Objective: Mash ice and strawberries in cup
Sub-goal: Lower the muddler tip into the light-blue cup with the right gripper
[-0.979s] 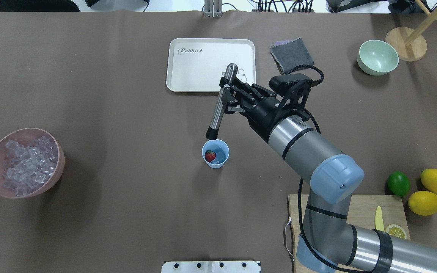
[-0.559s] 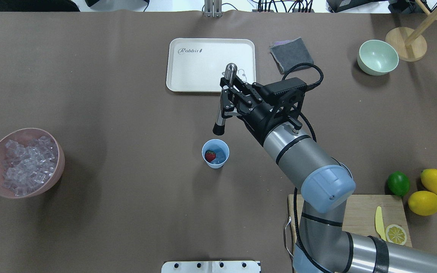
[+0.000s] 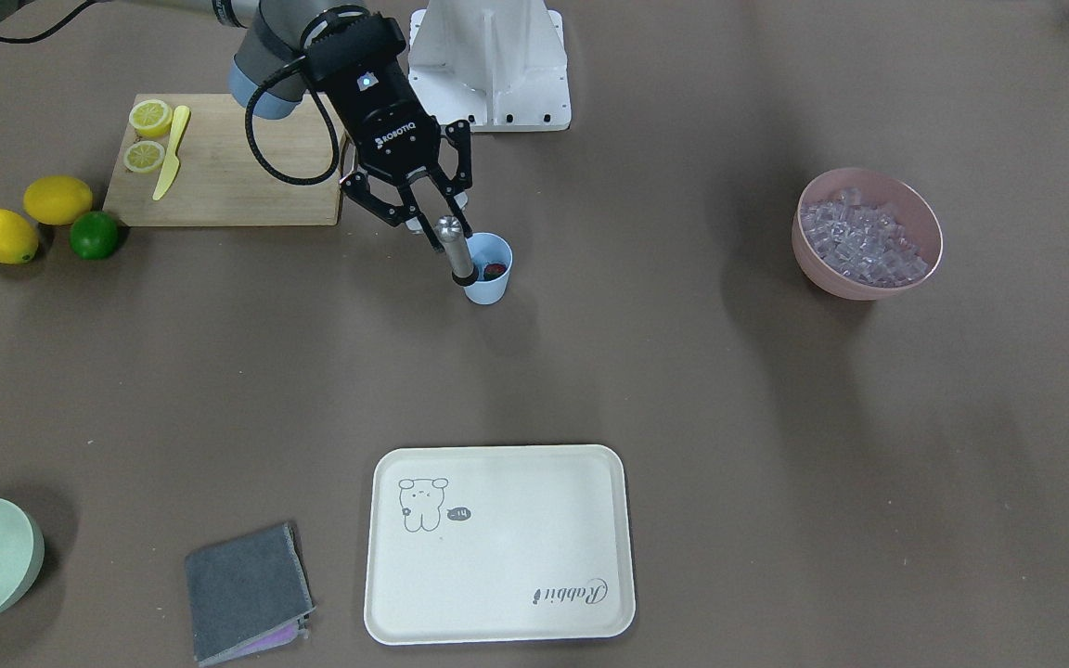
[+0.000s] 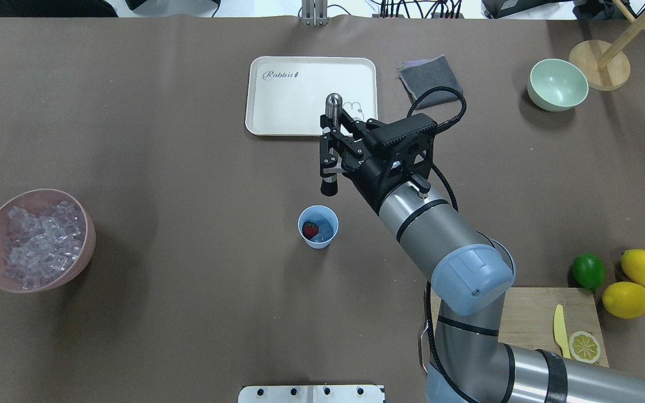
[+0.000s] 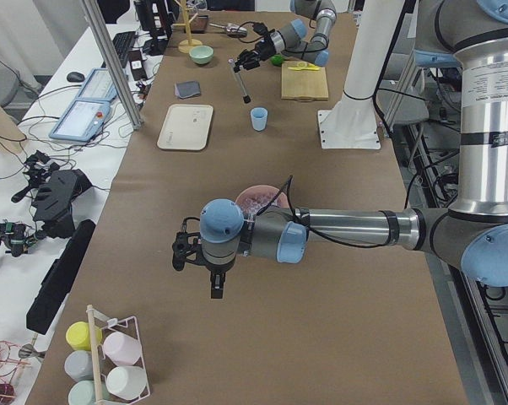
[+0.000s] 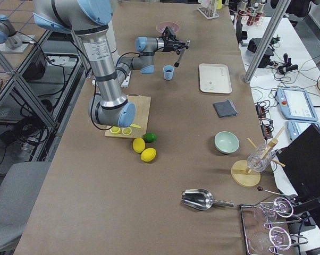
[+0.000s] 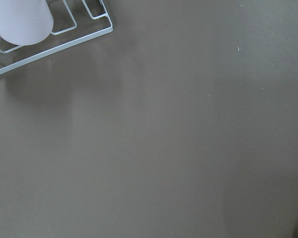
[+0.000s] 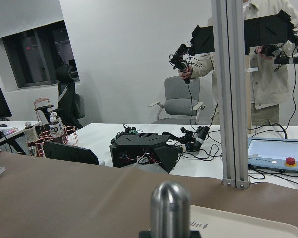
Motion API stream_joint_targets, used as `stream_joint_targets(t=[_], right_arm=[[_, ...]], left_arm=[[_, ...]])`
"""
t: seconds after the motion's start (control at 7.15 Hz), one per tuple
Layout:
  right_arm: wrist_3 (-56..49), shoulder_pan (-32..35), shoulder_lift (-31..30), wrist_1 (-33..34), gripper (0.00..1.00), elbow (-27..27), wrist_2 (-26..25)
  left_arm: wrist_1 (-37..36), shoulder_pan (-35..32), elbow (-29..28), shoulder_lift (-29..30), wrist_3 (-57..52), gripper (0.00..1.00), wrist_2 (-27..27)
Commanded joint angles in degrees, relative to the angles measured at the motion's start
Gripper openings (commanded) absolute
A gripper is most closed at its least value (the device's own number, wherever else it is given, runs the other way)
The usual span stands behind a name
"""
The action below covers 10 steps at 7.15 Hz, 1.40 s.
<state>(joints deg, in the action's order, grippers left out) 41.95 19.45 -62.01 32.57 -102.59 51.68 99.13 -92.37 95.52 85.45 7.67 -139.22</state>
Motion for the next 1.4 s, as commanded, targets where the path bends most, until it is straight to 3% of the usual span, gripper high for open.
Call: stream_joint_targets(t=[0.0,1.26], right_arm=[[-0.1,-0.2,0.9,-0.1,0.0,0.2,2.4],[0.1,-0.3,2.2,-0.7,0.0,3.4,7.6]], left_arm=[[0.0,0.0,-0.1,-0.1,0.1,0.98,0.0],[0.1,0.0,-0.2,-1.3,0.0,0.98,0.0]])
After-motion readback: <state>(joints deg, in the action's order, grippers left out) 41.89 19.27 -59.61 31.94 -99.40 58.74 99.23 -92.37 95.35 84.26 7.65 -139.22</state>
